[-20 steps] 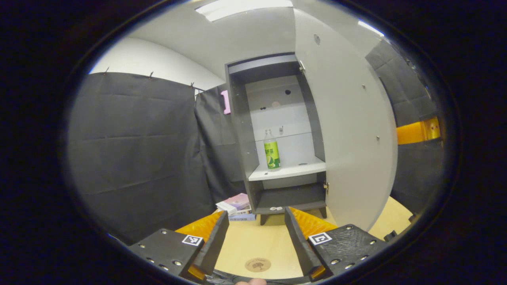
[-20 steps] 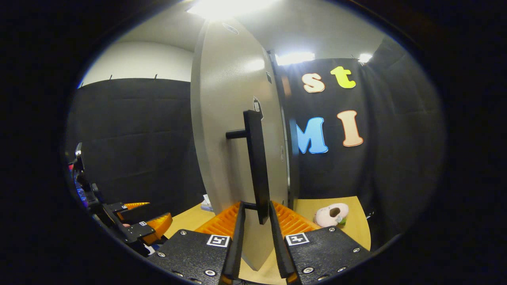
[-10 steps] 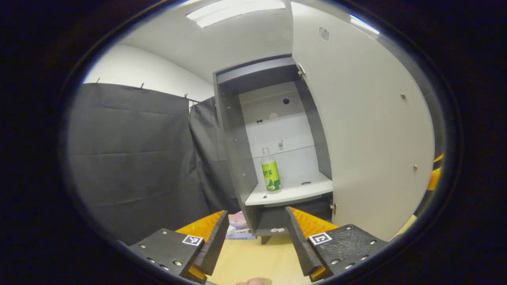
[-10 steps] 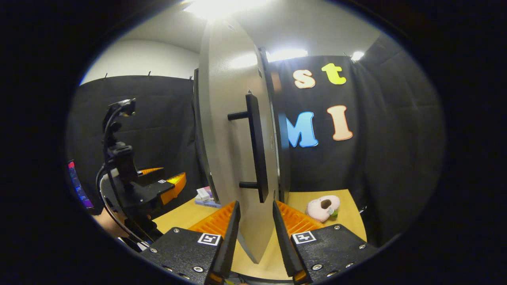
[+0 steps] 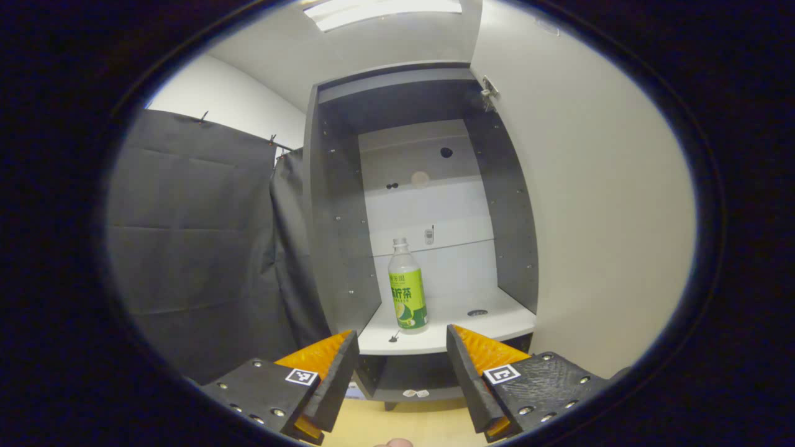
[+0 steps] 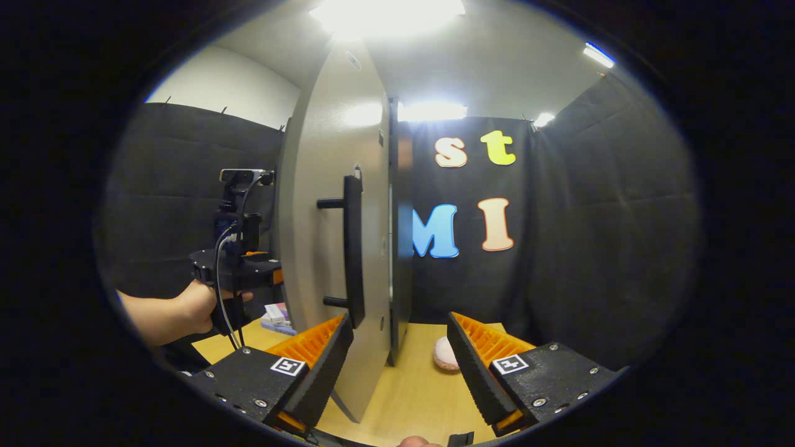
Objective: Open the cabinet door with the right hand, grasp the bottle in the cabinet with the left hand and place it on the coaster, then close the cabinet door with the right hand.
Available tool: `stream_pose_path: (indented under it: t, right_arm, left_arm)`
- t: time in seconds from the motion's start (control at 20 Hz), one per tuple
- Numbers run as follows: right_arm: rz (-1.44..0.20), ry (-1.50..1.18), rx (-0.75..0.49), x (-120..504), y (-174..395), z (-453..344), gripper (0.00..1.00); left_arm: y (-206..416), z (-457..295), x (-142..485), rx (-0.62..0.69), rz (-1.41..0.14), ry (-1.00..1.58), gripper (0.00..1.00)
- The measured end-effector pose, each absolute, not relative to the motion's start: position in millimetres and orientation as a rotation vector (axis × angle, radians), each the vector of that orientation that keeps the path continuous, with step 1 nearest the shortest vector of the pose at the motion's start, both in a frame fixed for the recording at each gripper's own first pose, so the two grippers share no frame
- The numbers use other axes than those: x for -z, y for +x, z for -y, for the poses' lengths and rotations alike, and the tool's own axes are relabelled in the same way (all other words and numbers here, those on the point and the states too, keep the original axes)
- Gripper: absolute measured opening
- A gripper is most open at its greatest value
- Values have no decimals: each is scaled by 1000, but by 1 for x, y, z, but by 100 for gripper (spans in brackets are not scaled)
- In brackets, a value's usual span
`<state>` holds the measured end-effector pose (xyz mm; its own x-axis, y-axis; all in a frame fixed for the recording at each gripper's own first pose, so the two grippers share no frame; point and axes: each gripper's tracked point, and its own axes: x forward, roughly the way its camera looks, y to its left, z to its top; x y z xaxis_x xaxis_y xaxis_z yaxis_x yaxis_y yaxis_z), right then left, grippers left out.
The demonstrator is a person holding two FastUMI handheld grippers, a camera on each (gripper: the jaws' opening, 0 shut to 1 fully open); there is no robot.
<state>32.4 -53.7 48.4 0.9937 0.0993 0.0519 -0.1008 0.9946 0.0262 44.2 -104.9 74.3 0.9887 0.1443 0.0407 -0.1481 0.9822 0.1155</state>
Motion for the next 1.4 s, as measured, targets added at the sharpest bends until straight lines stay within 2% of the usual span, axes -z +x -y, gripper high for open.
stream_pose_path:
  t: [0.05, 0.15, 0.2, 0.25, 0.3, 0.4, 0.65, 0.7, 0.75, 1.0, 1.15, 1.2, 1.25, 1.35, 1.4]
  right_arm:
    - [37, 26, -57, -40, 37, 67, 94]
    - [-22, 40, 13, -17, 45, 84, 94]
    - [-44, 47, 50, -11, 47, 92, 94]
    - [-54, 53, 90, -9, 48, 100, 94]
    - [-57, 58, 127, -8, 50, 107, 92]
    - [-67, 62, 186, -2, 55, 113, 94]
    - [-94, -3, 239, 9, 65, 98, 94]
    - [-94, -19, 248, 10, 68, 94, 94]
    - [-94, -31, 260, 10, 71, 91, 94]
    - [-137, -64, 292, 24, 81, 78, 95]
    - [-146, -65, 312, 26, 88, 74, 96]
    - [-144, -63, 317, 25, 90, 74, 96]
    - [-142, -62, 319, 25, 92, 72, 96]
    - [-132, -71, 329, 24, 93, 72, 96]
    - [-129, -70, 333, 22, 94, 73, 95]
  left_arm:
    - [61, 99, -76, -152, 28, 135, 81]
    - [96, 91, -82, -153, 42, 132, 81]
    - [114, 92, -85, -137, 50, 121, 77]
    - [128, 91, -87, -126, 52, 119, 81]
    - [145, 89, -89, -119, 57, 123, 77]
    - [175, 87, -87, -104, 62, 137, 78]
    - [227, 79, -63, -80, 59, 116, 81]
    - [236, 76, -59, -81, 62, 107, 76]
    - [243, 74, -56, -74, 65, 95, 81]
    - [273, 67, -42, -47, 66, 63, 81]
    - [288, 80, -35, 29, 60, 74, 81]
    - [289, 81, -34, 31, 59, 78, 77]
    - [295, 82, -31, 38, 58, 84, 85]
    - [291, 79, -34, 14, 58, 84, 71]
    - [288, 76, -35, 10, 58, 84, 67]
